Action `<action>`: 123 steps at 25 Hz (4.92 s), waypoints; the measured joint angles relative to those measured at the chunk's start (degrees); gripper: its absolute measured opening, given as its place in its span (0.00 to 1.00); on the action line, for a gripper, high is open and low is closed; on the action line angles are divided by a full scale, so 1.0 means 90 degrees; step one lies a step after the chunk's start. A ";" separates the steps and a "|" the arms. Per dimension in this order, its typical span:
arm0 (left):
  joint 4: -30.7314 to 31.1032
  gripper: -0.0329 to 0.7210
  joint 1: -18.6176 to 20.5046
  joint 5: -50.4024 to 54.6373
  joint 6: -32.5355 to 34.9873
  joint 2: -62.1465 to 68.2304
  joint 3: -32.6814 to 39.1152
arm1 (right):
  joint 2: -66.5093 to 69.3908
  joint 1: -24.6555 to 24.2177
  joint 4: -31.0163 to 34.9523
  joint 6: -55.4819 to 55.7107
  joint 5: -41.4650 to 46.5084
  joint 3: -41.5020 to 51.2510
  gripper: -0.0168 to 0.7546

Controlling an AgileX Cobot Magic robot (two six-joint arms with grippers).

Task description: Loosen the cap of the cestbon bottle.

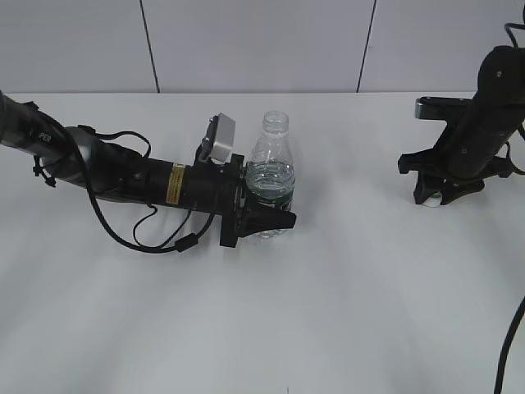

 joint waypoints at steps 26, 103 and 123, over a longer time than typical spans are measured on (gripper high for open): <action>0.0029 0.59 0.0000 -0.0006 0.0009 0.0000 0.0000 | 0.0005 0.0000 -0.0014 0.0132 0.0033 0.0000 0.55; 0.0331 0.82 0.0125 0.0016 -0.2179 -0.1537 0.0000 | -0.1781 0.0000 -0.0688 0.0332 0.1505 -0.1100 0.66; 0.0317 0.82 0.0404 0.0032 -0.3338 -0.2544 0.0000 | -0.1781 0.0000 -0.0688 0.0379 0.2845 -0.1859 0.66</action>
